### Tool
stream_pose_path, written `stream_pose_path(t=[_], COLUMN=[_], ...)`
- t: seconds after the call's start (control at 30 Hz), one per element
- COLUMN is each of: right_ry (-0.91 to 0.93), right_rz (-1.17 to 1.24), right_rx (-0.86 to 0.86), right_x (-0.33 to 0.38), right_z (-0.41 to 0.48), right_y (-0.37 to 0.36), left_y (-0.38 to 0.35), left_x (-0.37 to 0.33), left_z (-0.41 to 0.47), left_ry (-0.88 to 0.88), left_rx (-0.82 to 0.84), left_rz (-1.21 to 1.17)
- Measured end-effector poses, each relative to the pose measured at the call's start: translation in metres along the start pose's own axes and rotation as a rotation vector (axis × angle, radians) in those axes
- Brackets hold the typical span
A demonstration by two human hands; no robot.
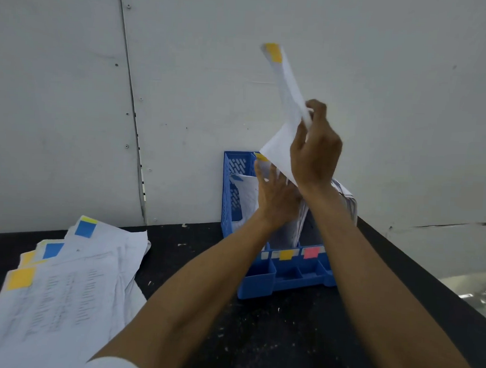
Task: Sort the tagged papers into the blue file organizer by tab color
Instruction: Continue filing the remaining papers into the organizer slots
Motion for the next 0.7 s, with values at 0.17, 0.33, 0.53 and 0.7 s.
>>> stream_pose_path(t=[0.17, 0.33, 0.53, 0.7], right_ry=[-0.073, -0.212, -0.043, -0.063], right_rz=[-0.077, -0.153, -0.156, -0.189], right_rx=[0.224, 0.32, 0.226, 0.268], right_x=[-0.008, -0.029, -0.005, -0.006], right_z=[-0.023, -0.035, -0.033, -0.029], right_y=[-0.038, -0.053, -0.047, -0.052], left_y=[-0.005, 0.003, 0.016, -0.005], left_x=[0.036, 0.084, 0.077, 0.055], left_z=[0.002, 0.004, 0.004, 0.015], left_ry=[0.15, 0.429, 0.282, 0.17], left_rx=[0.058, -0.071, -0.24, -0.039], left_rz=[-0.444, -0.736, -0.332, -0.16])
Point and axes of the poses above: each hand's wrist, its own z-axis towards the middle knuckle, its own y-axis out of the back of the hand, x = y × z, the point moved 9 cm from there along z, towards the middle knuckle, and after that the axes turned 7 degrees about -z, right-handed, at the moved point
